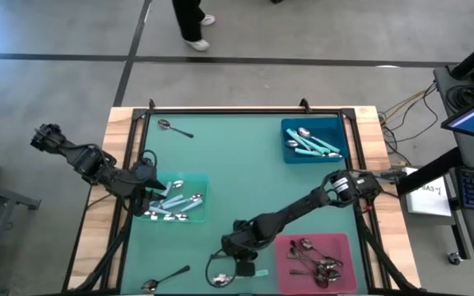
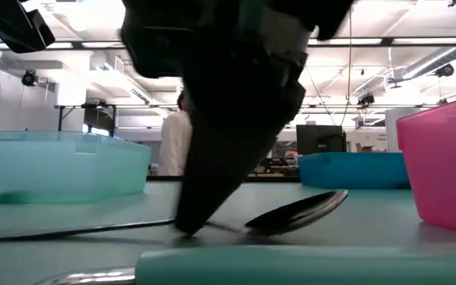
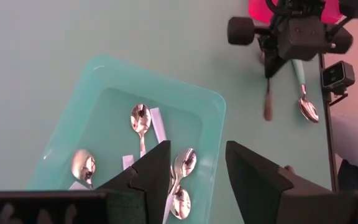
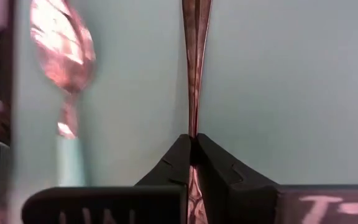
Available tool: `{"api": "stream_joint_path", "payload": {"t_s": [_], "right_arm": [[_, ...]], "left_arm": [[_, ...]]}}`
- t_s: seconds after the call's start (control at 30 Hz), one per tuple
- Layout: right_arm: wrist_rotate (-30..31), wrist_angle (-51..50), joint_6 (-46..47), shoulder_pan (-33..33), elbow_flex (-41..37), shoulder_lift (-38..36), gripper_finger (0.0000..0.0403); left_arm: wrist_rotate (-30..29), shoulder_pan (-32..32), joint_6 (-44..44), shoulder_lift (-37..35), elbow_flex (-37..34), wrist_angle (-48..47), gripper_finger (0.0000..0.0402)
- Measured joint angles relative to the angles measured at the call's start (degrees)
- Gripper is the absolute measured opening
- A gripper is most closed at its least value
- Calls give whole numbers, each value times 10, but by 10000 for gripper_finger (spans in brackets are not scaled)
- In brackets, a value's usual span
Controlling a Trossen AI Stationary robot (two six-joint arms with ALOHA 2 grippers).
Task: Sort silverware by color (type)
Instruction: Put the black spoon into the red bin
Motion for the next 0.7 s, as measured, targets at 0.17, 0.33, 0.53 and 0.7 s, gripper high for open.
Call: {"api": "stream_joint_path", "payload": {"t_s": [0.17, 0.33, 0.53, 0.7], "right_arm": [[37, -50, -9, -7, -1, -55, 9], [51, -179, 16, 3, 1, -117, 9], [64, -319, 109, 63, -5, -184, 9], [76, -320, 214, 127, -67, -218, 9]], "left_arm": [[-3, 0, -6, 0, -14, 2, 139], [-14, 0, -24, 0, -44, 4, 139], [-16, 0, -38, 2, -87, 30, 139], [-44, 0, -49, 3, -125, 98, 139]]}}
